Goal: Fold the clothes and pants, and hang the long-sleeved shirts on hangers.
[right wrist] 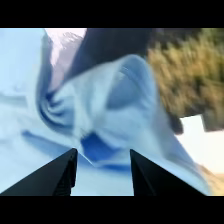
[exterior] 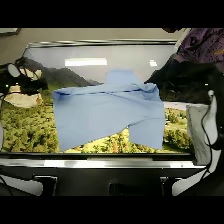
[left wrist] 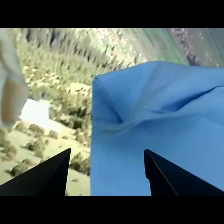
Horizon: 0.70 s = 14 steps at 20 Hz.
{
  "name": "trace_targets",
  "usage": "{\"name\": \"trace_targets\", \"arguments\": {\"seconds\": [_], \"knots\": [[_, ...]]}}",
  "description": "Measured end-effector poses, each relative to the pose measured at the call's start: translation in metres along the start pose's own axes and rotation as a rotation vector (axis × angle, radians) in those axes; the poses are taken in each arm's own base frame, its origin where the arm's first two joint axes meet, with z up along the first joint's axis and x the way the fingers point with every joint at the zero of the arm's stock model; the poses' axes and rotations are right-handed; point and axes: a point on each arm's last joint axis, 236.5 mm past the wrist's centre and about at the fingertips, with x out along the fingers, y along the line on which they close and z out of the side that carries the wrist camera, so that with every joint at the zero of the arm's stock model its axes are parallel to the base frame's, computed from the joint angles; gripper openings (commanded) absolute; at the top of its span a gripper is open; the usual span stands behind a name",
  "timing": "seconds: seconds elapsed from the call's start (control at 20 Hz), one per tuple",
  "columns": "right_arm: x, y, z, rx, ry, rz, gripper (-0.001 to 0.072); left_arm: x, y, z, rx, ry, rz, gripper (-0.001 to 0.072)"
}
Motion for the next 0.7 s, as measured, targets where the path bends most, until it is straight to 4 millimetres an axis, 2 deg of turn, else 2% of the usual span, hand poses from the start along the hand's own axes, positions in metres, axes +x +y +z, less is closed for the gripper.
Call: {"name": "trace_targets", "arguments": {"seconds": [0.1,0.25,0.35,0.5,0.6,0.7], "knots": [[-0.031,-0.035,-0.007,-0.007,0.028,-0.017,0.0428,-0.024,0.018,-0.012,-0.033,0.015,0.015,0.0537],[-0.047,-0.082,-0.041,0.039,0.115,-0.019,0.0429,-0.049,0.036,-0.04,-0.068,0.045,0.03,0.0537],[-0.043,-0.102,-0.069,0.065,0.179,-0.006,0.0429,-0.061,0.042,-0.055,-0.079,0.056,0.034,0.0537],[-0.027,-0.116,-0.108,0.079,0.266,0.02,0.0429,-0.07,0.046,-0.066,-0.086,0.062,0.037,0.0537],[-0.016,-0.121,-0.128,0.079,0.306,0.033,0.0448,-0.072,0.047,-0.07,-0.088,0.068,0.039,0.0537],[-0.006,-0.123,-0.138,0.081,0.329,0.048,0.0469,-0.073,0.048,-0.072,-0.089,0.07,0.04,0.0537]]}}
